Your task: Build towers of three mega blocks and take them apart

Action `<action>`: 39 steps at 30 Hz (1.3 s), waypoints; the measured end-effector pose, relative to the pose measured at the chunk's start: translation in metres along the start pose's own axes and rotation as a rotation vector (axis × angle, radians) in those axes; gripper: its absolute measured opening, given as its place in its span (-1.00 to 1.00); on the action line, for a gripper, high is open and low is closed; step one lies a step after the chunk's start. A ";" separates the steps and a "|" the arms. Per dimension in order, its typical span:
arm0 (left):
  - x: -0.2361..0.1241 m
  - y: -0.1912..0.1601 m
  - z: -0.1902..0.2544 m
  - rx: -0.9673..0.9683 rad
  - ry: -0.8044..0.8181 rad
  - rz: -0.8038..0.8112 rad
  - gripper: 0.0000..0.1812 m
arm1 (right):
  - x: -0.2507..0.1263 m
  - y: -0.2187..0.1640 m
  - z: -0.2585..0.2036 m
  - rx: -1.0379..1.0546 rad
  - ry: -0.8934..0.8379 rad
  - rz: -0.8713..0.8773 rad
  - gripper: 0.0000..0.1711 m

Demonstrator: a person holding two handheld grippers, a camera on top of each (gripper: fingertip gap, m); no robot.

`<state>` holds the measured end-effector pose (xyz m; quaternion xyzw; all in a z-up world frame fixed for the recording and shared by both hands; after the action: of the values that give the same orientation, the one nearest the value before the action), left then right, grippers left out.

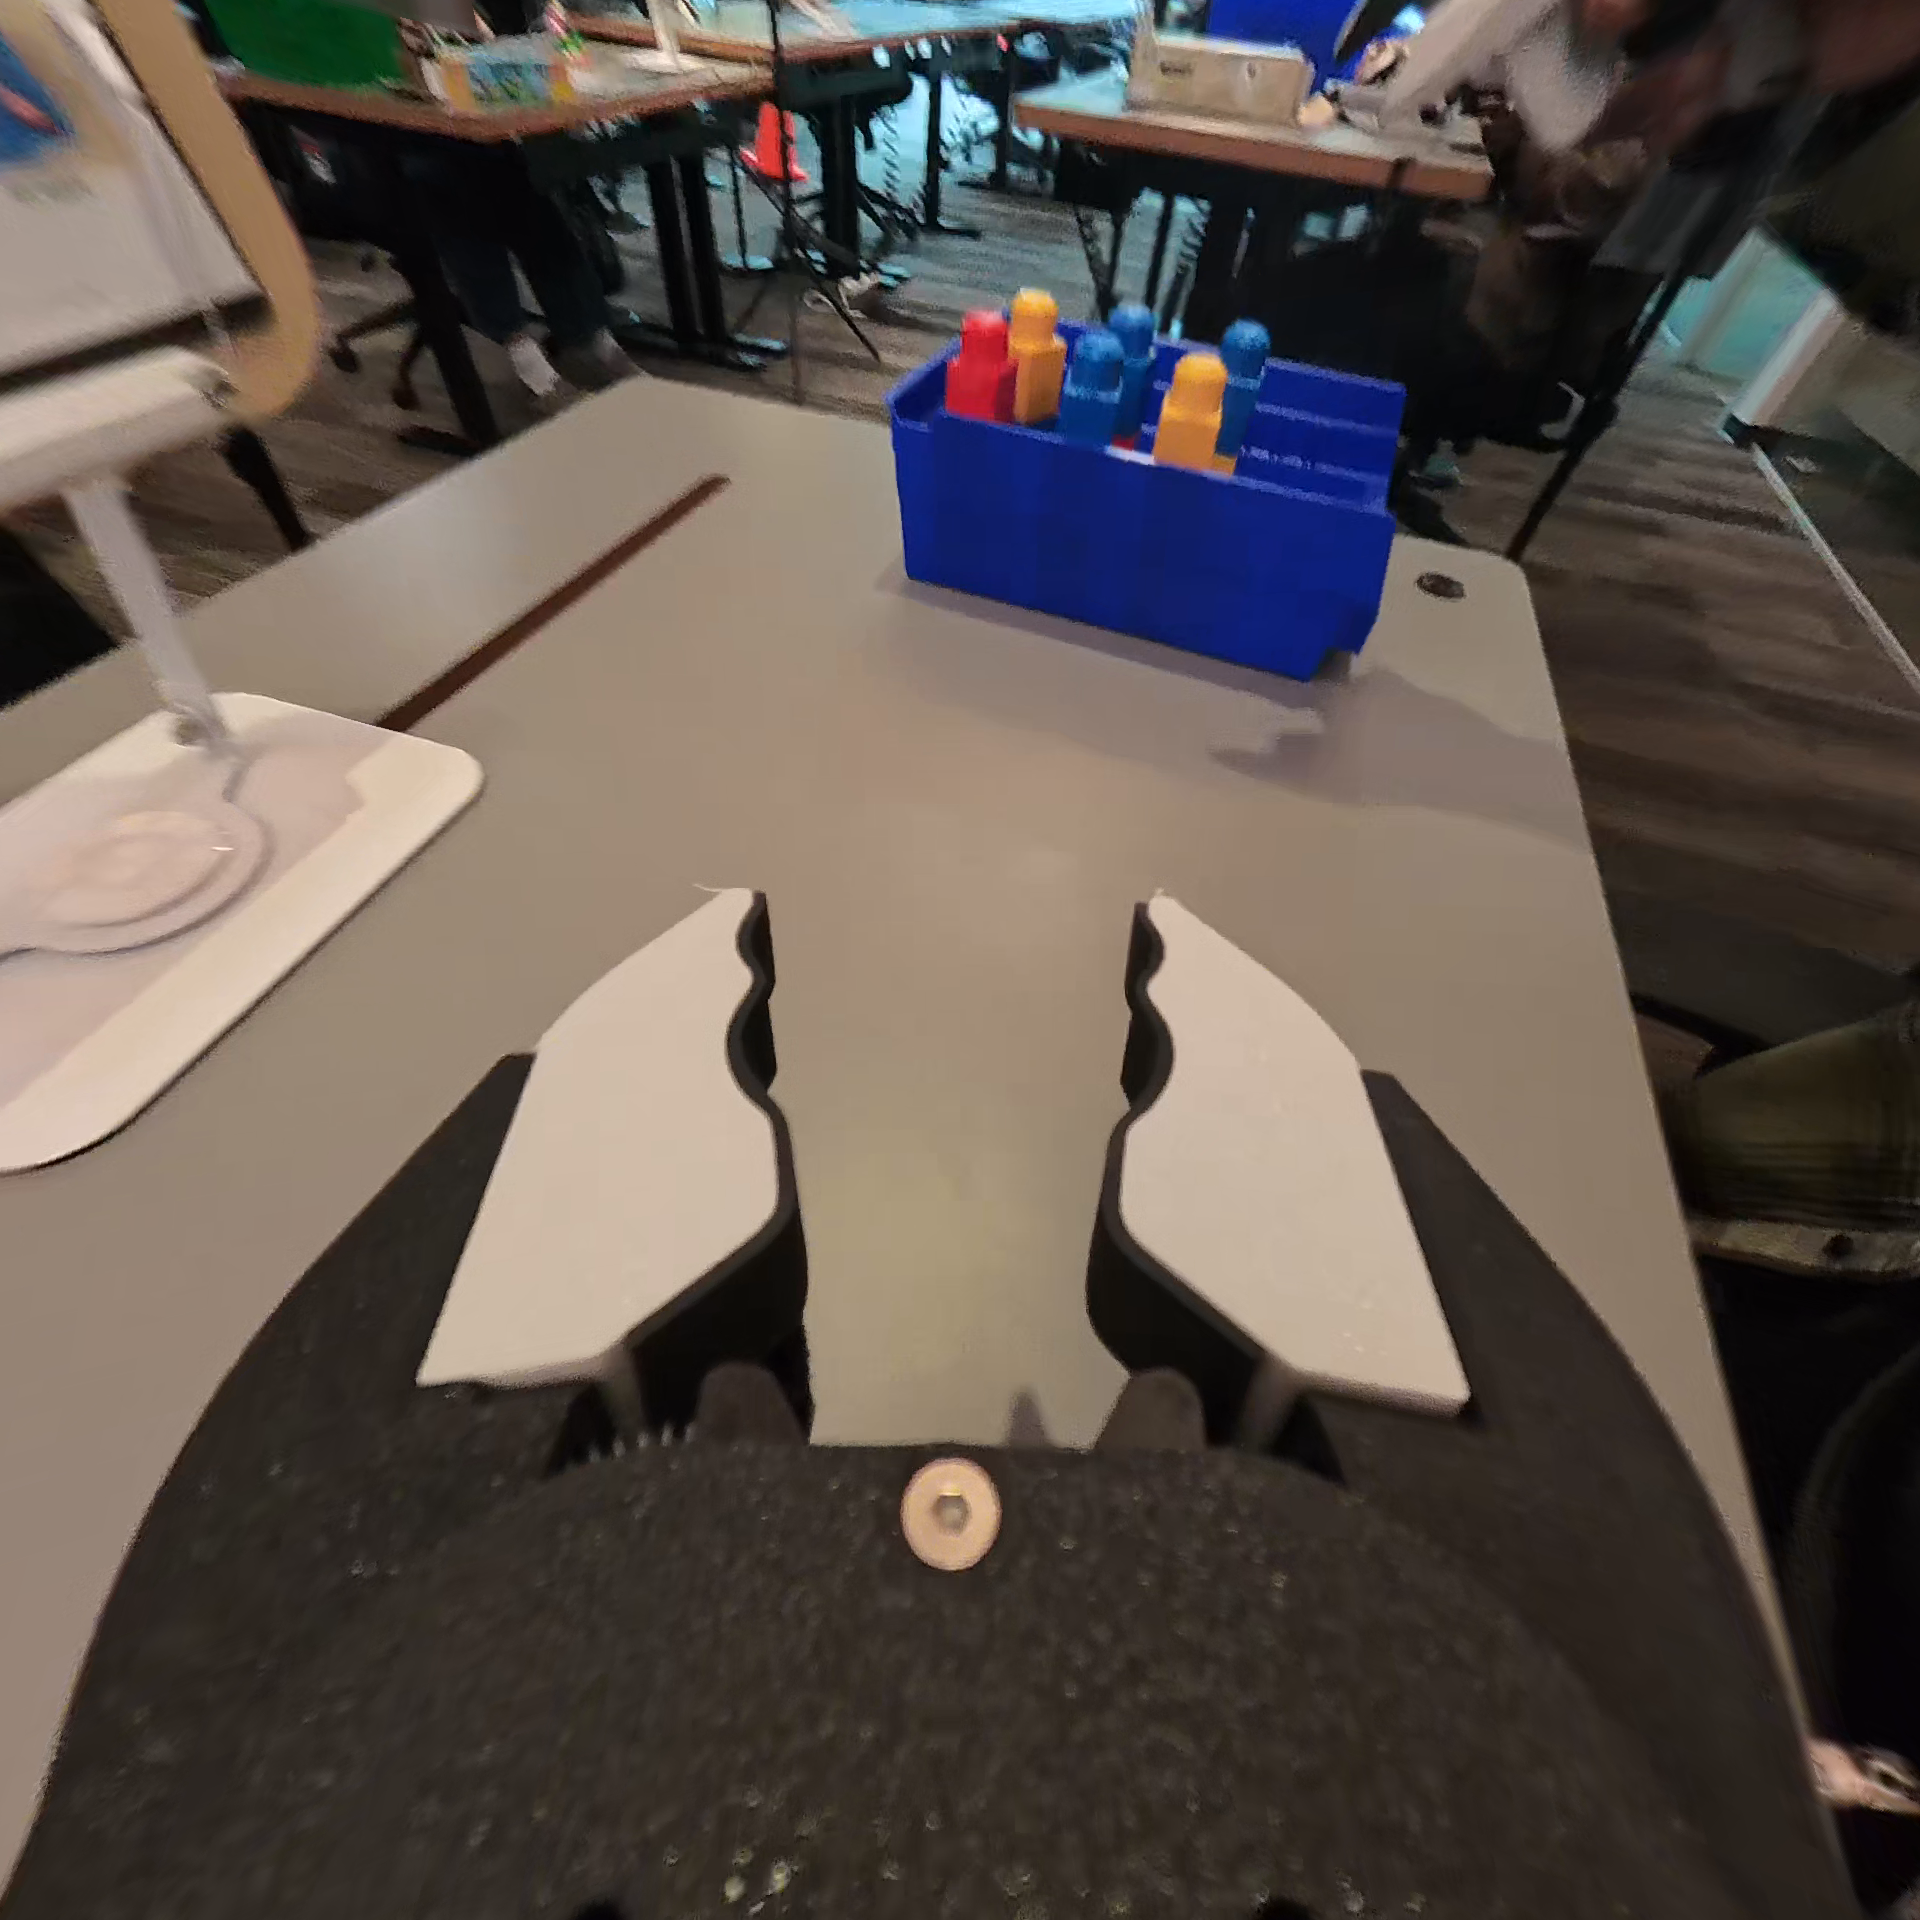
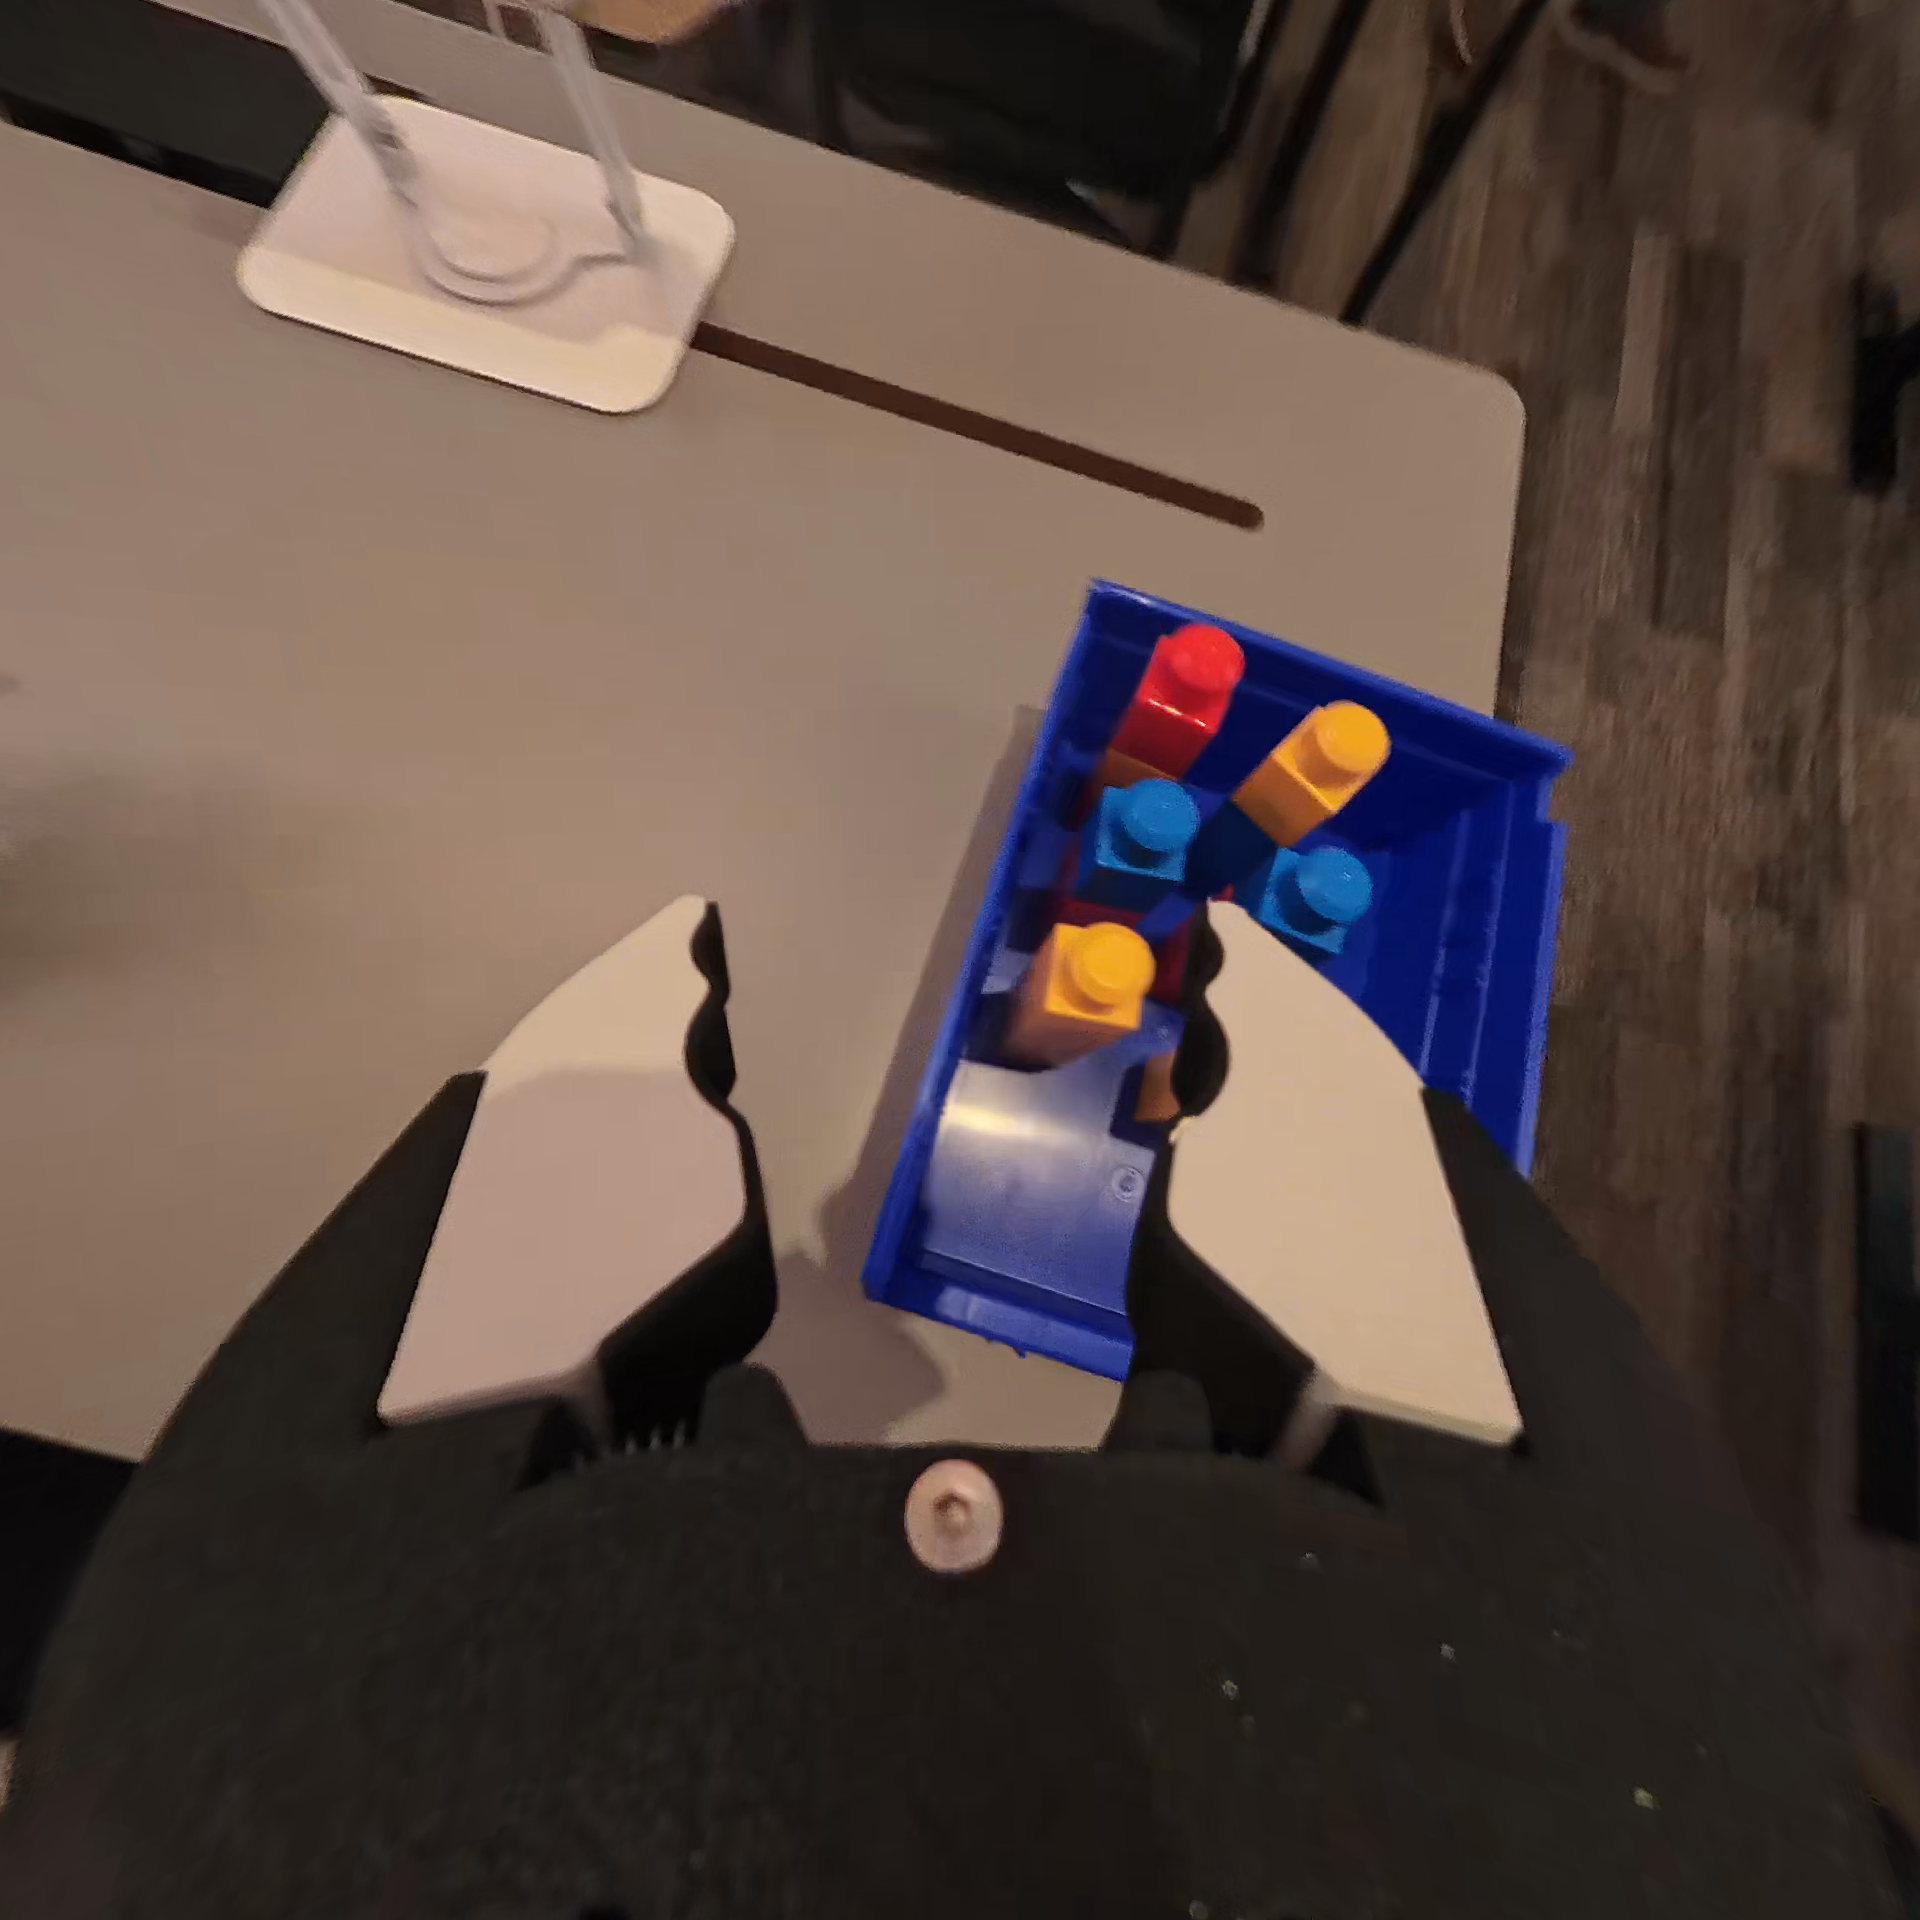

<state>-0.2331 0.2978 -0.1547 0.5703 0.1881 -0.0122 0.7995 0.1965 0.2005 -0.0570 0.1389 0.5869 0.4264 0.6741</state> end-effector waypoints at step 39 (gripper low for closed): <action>-0.364 -0.147 -0.097 -0.190 0.734 -1.116 -0.56 | 0.017 -0.025 -0.127 -0.260 0.297 0.167 -0.08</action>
<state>-0.6338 0.2646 -0.2010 0.2819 0.7142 -0.2125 0.6044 0.0906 0.1583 -0.1197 0.0345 0.6063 0.5685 0.5550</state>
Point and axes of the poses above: each gripper's, where its closed fingertips meet, x out along the fingers, y out of its top, z = x × y across the jaws, the point moved 7 cm from there along -x, back along the fingers, and after that the axes turned 13 degrees about -x, right-handed, at the moved point
